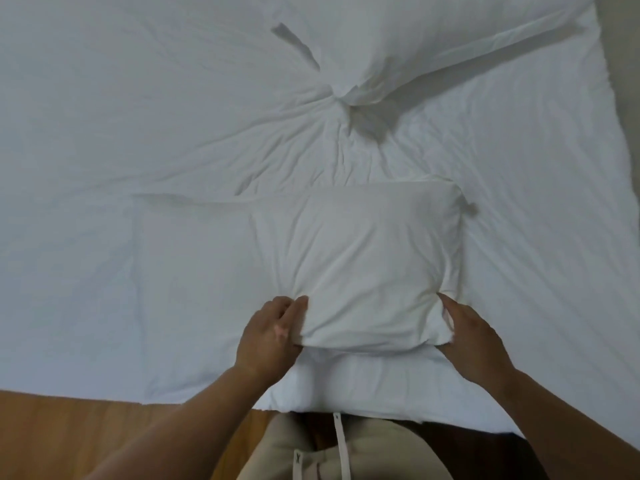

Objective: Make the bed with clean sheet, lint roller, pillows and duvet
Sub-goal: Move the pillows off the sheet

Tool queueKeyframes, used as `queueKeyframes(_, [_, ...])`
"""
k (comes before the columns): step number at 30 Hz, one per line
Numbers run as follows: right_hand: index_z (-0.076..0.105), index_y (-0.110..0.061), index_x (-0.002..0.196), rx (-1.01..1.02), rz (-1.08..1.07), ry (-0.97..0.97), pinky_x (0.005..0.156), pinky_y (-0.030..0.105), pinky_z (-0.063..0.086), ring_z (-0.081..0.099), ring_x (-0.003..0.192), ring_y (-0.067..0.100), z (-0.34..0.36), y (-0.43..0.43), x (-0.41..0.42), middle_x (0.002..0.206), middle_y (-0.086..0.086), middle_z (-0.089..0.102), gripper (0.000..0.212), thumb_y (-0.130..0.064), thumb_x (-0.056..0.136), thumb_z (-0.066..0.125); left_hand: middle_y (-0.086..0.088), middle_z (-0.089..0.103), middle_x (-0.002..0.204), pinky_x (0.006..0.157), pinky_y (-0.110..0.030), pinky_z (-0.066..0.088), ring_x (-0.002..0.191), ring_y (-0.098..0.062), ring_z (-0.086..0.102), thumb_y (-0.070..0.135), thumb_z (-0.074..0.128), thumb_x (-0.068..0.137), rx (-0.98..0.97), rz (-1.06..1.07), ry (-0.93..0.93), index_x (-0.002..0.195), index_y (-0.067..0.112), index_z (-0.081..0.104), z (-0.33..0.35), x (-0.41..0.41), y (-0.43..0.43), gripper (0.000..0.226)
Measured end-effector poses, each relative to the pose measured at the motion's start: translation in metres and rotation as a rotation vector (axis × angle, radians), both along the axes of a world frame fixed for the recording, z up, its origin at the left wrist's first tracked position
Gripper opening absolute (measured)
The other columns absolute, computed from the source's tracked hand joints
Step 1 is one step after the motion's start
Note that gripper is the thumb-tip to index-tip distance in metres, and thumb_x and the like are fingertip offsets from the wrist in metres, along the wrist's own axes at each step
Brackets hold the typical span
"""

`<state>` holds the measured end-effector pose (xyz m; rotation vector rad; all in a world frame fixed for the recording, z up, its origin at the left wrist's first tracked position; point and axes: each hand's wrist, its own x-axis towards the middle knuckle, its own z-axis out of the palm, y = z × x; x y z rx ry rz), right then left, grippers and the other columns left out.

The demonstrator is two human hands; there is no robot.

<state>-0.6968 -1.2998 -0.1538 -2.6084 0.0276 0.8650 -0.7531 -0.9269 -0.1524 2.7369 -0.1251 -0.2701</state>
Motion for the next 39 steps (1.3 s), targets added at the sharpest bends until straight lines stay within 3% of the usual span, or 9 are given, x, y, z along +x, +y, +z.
queueKeyframes(3, [0.024,-0.029,0.157,0.098,-0.041,0.194,0.114,0.036,0.034,0.038,0.140,0.022,-0.001,0.009,0.024,0.156,0.005,0.034,0.119,-0.069,0.061,0.083,-0.004,0.053,0.127,0.089,-0.043,0.051,0.107,-0.025,0.055,0.059,0.075,0.071,0.005,-0.035,0.013,0.141,0.022,0.052,0.000,-0.004,0.035,0.082])
queueKeyframes(6, [0.031,-0.026,0.154,0.158,-0.213,0.142,0.118,0.037,0.029,0.034,0.144,0.021,0.006,0.014,0.047,0.159,0.006,0.033,0.135,-0.101,0.045,0.055,-0.006,0.051,0.137,0.098,-0.046,0.044,0.122,-0.027,0.049,0.076,0.063,0.070,0.027,0.178,-0.036,0.138,0.026,0.056,0.012,-0.007,0.084,0.085])
queueKeyframes(10, [0.014,-0.032,0.159,0.169,-0.357,0.052,0.121,0.043,0.025,0.024,0.150,0.024,0.004,0.031,0.071,0.164,0.006,0.020,0.144,-0.097,0.039,0.059,-0.008,0.032,0.153,0.107,-0.056,0.039,0.138,-0.036,0.033,0.090,0.049,0.067,0.115,0.602,0.170,0.151,0.035,0.031,0.018,0.009,0.150,0.102])
queueKeyframes(14, [0.007,-0.032,0.159,0.161,-0.456,0.080,0.121,0.045,0.024,0.025,0.149,0.030,-0.014,0.056,0.098,0.163,0.010,0.020,0.157,-0.099,0.027,0.060,-0.010,0.005,0.165,0.119,-0.057,0.019,0.152,-0.031,0.005,0.103,0.048,0.047,-0.048,0.931,0.461,0.154,0.043,-0.008,0.008,0.030,0.192,0.135])
queueKeyframes(20, [0.002,-0.038,0.158,0.139,-0.564,0.134,0.118,0.043,0.031,0.036,0.144,0.033,-0.020,0.069,0.096,0.163,0.007,0.027,0.157,-0.093,0.027,0.068,-0.012,0.043,0.153,0.112,-0.049,0.037,0.134,-0.040,0.046,0.092,0.064,0.043,-0.320,1.061,0.512,0.154,0.042,-0.009,0.004,0.032,0.191,0.143])
queueKeyframes(23, [0.019,-0.034,0.157,0.207,-0.593,0.046,0.112,0.036,0.037,0.047,0.137,0.030,-0.017,0.084,0.082,0.157,0.002,0.041,0.142,-0.088,0.038,0.074,-0.010,0.045,0.151,0.109,-0.051,0.038,0.132,-0.040,0.047,0.086,0.069,0.050,-0.375,1.098,0.416,0.154,0.044,0.004,0.012,0.025,0.168,0.130])
queueKeyframes(26, [0.036,-0.031,0.151,0.277,-0.639,-0.003,0.104,0.035,0.043,0.053,0.129,0.030,-0.010,0.097,0.065,0.146,0.002,0.053,0.107,-0.069,0.063,0.082,-0.010,0.050,0.146,0.108,-0.051,0.038,0.130,-0.040,0.048,0.080,0.068,0.055,-0.407,1.083,0.289,0.153,0.041,0.019,0.032,0.022,0.137,0.116])
queueKeyframes(31, [0.065,-0.024,0.120,0.384,-0.701,-0.130,0.086,0.039,0.052,0.065,0.100,0.029,0.022,0.092,0.054,0.105,0.000,0.071,0.055,-0.050,0.075,0.083,-0.010,0.055,0.141,0.104,-0.048,0.041,0.126,-0.039,0.051,0.062,0.077,0.067,-0.393,1.021,0.123,0.149,0.034,0.035,0.078,0.032,0.106,0.096])
queueKeyframes(39, [0.068,-0.022,0.101,0.445,-0.910,-0.329,0.076,0.040,0.051,0.064,0.084,0.026,0.116,0.057,-0.001,0.088,-0.006,0.069,0.034,-0.042,0.077,0.083,-0.006,0.058,0.138,0.101,-0.046,0.042,0.123,-0.037,0.053,0.045,0.081,0.075,-0.352,0.809,-0.028,0.147,0.035,0.038,0.162,0.057,0.065,0.085])
